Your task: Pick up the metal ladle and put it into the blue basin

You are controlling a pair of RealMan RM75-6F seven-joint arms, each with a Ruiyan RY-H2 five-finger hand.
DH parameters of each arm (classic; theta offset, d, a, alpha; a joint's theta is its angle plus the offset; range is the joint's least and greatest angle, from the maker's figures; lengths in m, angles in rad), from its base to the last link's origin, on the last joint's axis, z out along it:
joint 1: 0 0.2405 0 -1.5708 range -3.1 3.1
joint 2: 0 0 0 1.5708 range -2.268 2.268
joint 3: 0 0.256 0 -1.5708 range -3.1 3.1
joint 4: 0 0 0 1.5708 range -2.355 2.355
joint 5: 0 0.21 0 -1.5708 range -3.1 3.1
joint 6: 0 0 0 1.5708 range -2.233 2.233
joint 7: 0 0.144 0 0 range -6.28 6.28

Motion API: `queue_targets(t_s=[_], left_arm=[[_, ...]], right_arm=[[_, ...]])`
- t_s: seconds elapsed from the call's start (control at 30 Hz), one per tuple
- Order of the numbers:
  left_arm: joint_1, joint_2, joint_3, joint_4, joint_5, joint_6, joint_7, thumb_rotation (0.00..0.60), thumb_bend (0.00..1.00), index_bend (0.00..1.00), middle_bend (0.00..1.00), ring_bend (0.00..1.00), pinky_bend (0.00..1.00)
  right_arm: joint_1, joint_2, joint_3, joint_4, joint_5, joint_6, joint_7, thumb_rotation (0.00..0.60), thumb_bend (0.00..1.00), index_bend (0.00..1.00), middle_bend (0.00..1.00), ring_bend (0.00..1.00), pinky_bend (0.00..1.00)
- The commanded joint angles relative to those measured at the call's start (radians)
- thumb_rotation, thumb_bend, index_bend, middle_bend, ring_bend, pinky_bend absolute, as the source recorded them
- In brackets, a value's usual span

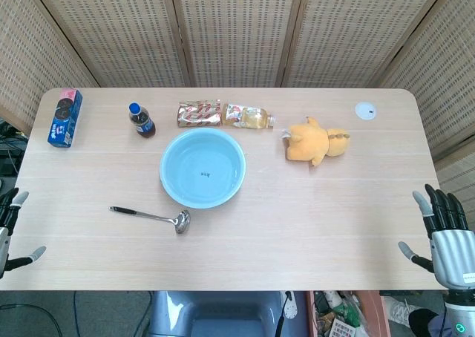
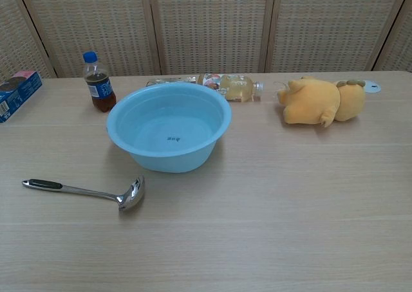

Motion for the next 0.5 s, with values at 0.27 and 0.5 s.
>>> queue_targets(t_s=[0.27,0.5], left_arm=[[0.004,-0.003,-0.008,0.0,0.004,-0.01,0.009,0.6,0.05,0.0,0.0,0.0,0.0],[-0.006,-0.007,-0.013,0.004,0.001,-0.042,0.02,0.6,0.05,0.0,0.12,0.06,0.01]], right_arm=[[-0.002,0.009,0.003,-0.006,0.007,0.0,0.014,0.6,0.0,0.0,0.0,0.0,0.0],[-0.002,0.011,0.003,-0.007,0.012,-0.006,0.016,0.6,0.0,0.0,0.0,0.0,0.0]])
